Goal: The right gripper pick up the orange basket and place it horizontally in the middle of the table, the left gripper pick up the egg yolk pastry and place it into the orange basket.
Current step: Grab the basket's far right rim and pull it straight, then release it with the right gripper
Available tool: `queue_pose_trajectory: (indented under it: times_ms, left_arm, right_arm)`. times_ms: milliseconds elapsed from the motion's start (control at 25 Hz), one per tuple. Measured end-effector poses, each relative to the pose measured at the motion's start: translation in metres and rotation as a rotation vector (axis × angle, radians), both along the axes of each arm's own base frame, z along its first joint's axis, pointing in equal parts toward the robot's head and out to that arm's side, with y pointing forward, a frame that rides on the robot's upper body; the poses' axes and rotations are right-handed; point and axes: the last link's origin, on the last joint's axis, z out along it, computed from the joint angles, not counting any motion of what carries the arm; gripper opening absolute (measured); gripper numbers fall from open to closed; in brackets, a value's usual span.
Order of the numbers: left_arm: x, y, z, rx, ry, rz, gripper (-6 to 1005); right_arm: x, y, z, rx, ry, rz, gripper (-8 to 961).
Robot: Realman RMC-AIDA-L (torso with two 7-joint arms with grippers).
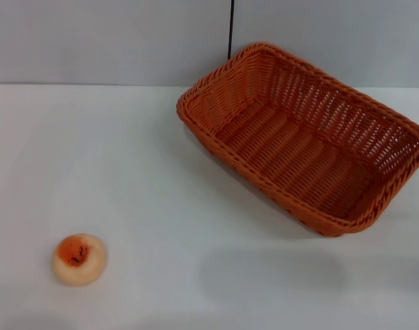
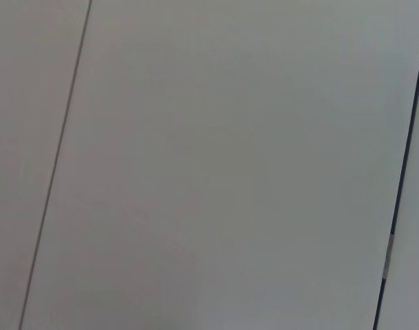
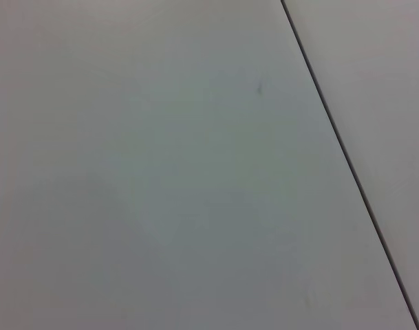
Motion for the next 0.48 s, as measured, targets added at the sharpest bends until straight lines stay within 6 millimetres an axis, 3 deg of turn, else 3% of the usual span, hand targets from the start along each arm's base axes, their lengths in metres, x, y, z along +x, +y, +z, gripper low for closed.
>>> queue_pose_trajectory:
  times_ms: [480]
  left_arm:
    - [0.0023, 0.0039, -0.0001, 0.003, -0.001, -0.014, 841]
  right_arm:
    - [-0.001, 0.0051, 0.0034, 0.001, -0.018, 0.007, 824]
